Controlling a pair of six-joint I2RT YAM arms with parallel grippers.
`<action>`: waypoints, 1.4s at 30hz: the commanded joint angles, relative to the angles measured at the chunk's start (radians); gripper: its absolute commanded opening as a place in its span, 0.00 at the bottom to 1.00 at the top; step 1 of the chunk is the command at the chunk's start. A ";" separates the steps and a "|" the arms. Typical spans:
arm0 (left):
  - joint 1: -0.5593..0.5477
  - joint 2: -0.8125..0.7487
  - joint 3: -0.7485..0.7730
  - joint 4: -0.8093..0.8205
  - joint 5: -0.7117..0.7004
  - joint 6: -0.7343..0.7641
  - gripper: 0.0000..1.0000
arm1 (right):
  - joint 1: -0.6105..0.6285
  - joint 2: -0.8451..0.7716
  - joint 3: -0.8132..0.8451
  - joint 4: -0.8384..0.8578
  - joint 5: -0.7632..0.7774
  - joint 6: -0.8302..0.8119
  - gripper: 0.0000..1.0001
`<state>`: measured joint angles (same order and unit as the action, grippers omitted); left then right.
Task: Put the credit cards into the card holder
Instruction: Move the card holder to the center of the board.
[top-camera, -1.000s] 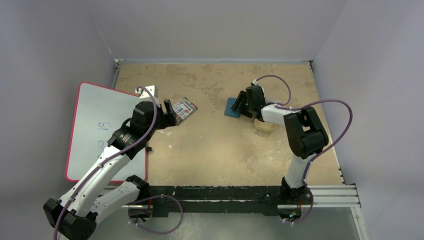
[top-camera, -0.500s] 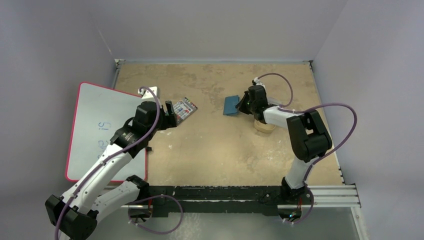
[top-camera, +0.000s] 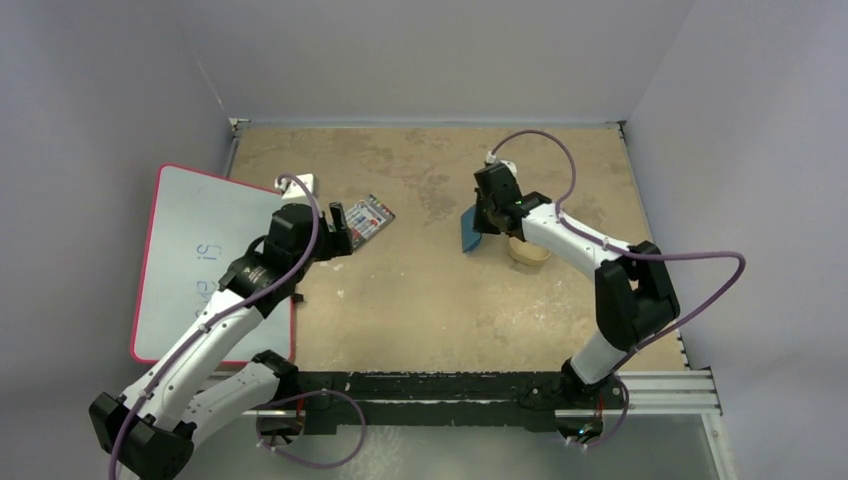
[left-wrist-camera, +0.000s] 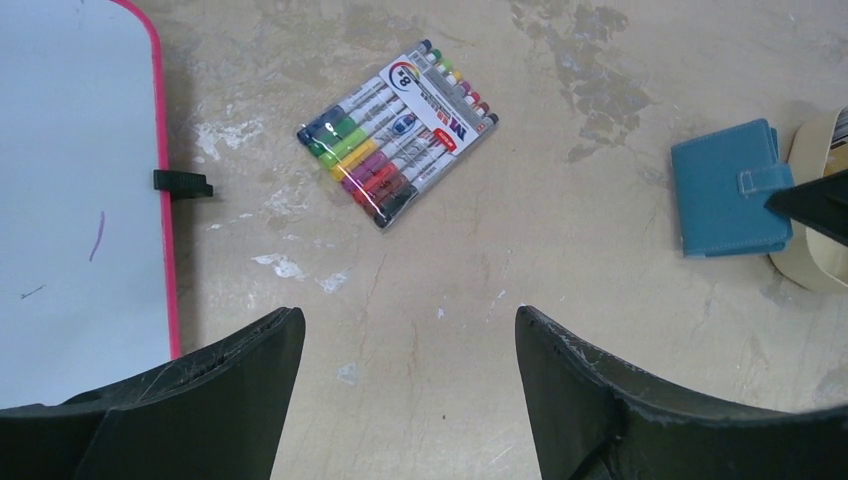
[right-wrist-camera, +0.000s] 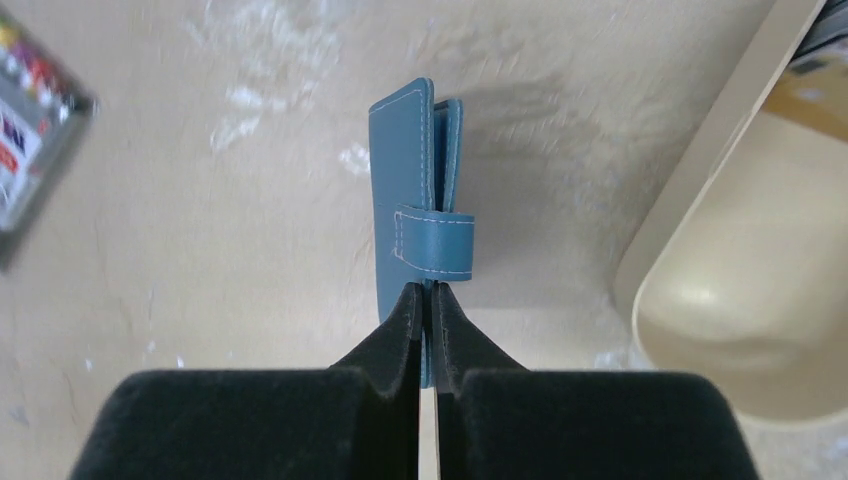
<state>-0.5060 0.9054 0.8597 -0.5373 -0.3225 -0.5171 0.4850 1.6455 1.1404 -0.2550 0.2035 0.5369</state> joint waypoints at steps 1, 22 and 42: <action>0.006 -0.060 0.008 0.020 -0.086 0.015 0.77 | 0.071 -0.061 0.091 -0.252 0.131 -0.041 0.00; 0.070 -0.405 -0.018 0.042 -0.348 -0.021 0.78 | 0.487 0.296 0.339 -0.500 0.204 0.108 0.20; 0.070 -0.152 -0.024 0.030 0.016 -0.131 0.55 | 0.302 -0.128 -0.113 0.094 -0.173 0.103 0.36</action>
<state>-0.4408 0.6468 0.8421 -0.5407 -0.5079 -0.5964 0.8536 1.6070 1.1122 -0.3618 0.1909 0.6369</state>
